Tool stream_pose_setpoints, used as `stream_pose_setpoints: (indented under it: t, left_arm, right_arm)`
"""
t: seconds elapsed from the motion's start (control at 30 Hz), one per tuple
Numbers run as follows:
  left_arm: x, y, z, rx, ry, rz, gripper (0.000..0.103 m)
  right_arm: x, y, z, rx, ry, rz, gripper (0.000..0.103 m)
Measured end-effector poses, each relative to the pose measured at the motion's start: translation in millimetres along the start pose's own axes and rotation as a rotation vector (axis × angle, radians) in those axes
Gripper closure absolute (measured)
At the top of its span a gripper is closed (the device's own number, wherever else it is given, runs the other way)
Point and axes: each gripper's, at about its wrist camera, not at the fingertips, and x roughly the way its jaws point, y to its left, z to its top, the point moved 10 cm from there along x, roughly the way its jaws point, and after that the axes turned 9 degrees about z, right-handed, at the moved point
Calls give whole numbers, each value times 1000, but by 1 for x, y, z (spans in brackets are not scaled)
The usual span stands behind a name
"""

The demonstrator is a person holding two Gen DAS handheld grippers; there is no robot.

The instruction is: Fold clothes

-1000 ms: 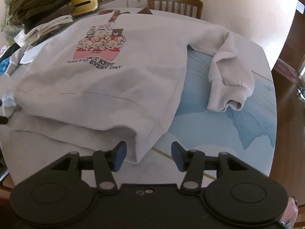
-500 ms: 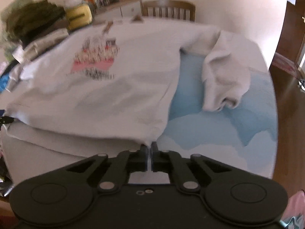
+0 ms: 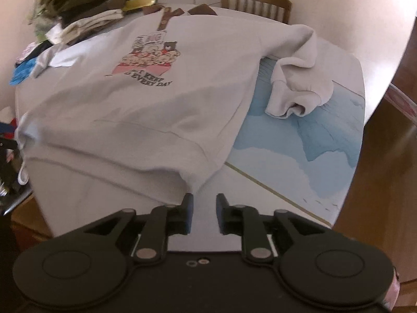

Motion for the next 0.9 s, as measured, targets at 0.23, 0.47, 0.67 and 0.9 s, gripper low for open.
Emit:
stream_pose_setpoints:
  t: [0.23, 0.47, 0.67, 0.9]
  left_arm:
    - [-31, -17, 26, 52, -107, -85, 21]
    - [-21, -14, 70, 17, -169, -30, 21]
    - [1, 15, 98, -13, -161, 15, 21]
    - [40, 32, 122, 56, -171, 3, 21]
  right_arm:
    - [-4, 50, 31, -169, -52, 140, 0]
    - [34, 133, 46, -365, 2, 256, 0]
    - [50, 192, 59, -453, 7, 317, 0]
    - [85, 250, 56, -427, 106, 385, 0]
